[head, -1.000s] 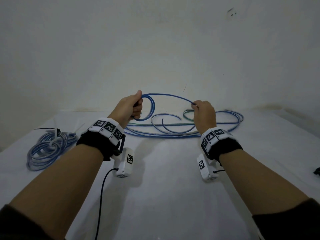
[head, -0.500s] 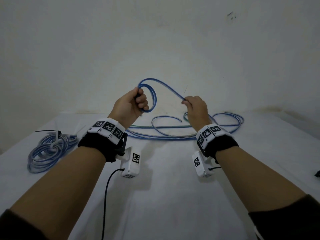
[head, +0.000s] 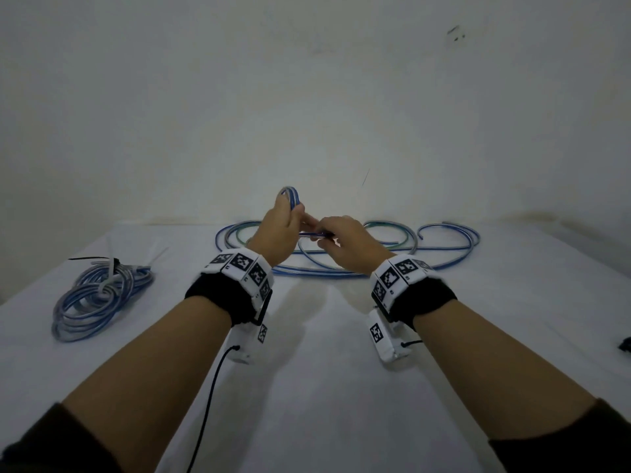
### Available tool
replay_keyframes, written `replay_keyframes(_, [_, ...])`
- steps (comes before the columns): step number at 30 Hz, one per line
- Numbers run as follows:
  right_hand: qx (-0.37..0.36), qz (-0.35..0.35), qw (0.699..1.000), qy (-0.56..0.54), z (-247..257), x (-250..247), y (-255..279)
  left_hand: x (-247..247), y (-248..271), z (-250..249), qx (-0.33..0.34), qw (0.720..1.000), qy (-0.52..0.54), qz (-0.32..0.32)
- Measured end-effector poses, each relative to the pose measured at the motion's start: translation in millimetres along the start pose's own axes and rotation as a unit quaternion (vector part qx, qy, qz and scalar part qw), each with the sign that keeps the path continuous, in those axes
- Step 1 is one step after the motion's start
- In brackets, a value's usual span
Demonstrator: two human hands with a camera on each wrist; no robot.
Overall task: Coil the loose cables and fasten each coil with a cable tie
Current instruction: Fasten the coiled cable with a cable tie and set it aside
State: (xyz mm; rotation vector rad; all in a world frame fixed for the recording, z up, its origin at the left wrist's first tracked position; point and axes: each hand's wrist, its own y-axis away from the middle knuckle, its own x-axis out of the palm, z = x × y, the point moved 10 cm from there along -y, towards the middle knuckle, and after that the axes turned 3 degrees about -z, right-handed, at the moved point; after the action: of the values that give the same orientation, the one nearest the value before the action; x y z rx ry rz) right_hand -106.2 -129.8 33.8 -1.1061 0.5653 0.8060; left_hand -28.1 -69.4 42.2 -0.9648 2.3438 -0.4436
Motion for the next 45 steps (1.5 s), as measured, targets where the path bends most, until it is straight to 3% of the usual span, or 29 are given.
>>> replay_keyframes(6, [-0.011,-0.045,0.999,0.021,2.1,-9.1,6.1,6.9,4.1,-2.3,-0.007,0.989,-0.142,0.041])
replay_keyframes(11, [-0.026,-0.107,0.987,0.119,2.6,-18.8,9.4,9.4,1.3,-6.8,-0.018,0.986,-0.161,0.048])
replay_keyframes(15, [0.017,-0.155,0.975,0.161,-12.1,-28.2,15.5,11.0,-1.8,-3.4,-0.011,0.970,-0.234,0.067])
replay_keyframes(21, [0.035,-0.108,0.988,0.107,-17.4,-27.7,15.1,15.3,2.7,6.5,-0.011,0.935,-0.341,0.100])
replay_keyframes(27, [0.032,-0.106,0.984,0.141,-23.8,-31.8,16.2,16.7,6.0,12.3,-0.020,0.929,-0.342,0.137])
replay_keyframes(31, [0.028,-0.062,0.990,0.121,-29.6,-24.5,18.3,11.6,4.9,12.8,-0.027,0.922,-0.360,0.139])
replay_keyframes(34, [0.023,0.004,0.984,0.177,-32.0,-13.6,20.4,5.4,3.8,24.5,-0.039,0.915,-0.376,0.143])
replay_keyframes(37, [0.040,0.026,0.985,0.164,-34.7,-12.9,22.9,5.9,4.4,33.0,-0.042,0.919,-0.357,0.164])
replay_keyframes(41, [0.015,0.017,0.998,0.062,-27.6,-11.0,19.3,9.7,8.3,29.6,-0.044,0.941,-0.284,0.181])
replay_keyframes(45, [-0.040,0.009,0.999,-0.014,-5.7,-13.6,10.9,14.5,10.7,22.9,-0.084,0.982,-0.079,0.153])
